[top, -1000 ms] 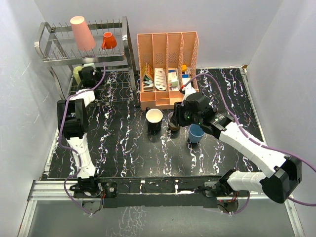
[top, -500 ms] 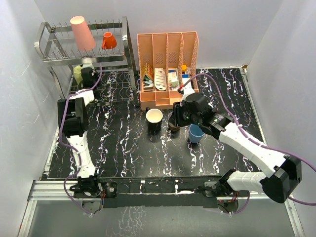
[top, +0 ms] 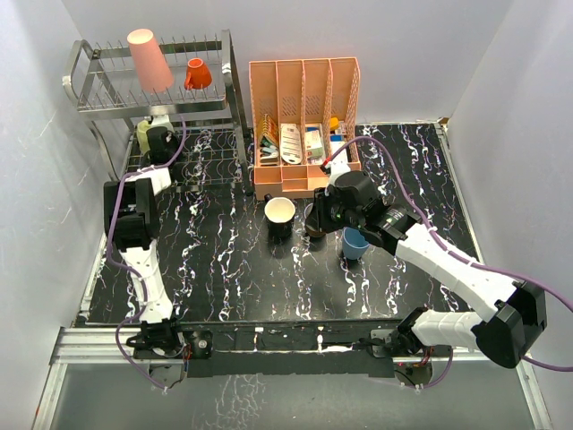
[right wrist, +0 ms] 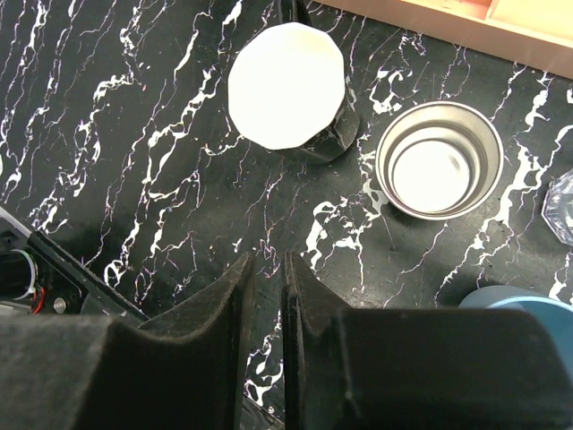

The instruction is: Unload the cups from the dish rack

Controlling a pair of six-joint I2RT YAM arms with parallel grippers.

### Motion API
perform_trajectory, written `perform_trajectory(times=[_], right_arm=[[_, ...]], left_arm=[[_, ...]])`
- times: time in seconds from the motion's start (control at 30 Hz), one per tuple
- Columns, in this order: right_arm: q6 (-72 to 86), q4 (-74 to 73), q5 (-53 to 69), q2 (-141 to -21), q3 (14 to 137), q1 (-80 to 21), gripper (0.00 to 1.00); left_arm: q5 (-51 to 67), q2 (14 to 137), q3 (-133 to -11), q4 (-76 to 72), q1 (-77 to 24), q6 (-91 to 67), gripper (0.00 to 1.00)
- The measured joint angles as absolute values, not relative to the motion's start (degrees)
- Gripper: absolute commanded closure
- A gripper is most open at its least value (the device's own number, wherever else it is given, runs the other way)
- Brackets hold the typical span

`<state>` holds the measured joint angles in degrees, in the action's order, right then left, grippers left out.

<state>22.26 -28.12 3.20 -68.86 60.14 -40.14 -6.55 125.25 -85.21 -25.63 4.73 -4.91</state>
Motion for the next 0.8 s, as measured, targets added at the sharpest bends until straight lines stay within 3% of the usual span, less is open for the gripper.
perform_trajectory(times=[0.3,0.8], right_arm=[[22.28,-28.03,3.16,-68.84,60.1,-40.66,0.84],[22.33,-28.01,2.98,-66.92,58.26,-40.88,0.85]], left_arm=[[-1.32,116.53,-74.43,-24.91,4.78,-3.81,1.0],[17.85,100.77,-57.98,-20.6,8.32,1.3,1.0]])
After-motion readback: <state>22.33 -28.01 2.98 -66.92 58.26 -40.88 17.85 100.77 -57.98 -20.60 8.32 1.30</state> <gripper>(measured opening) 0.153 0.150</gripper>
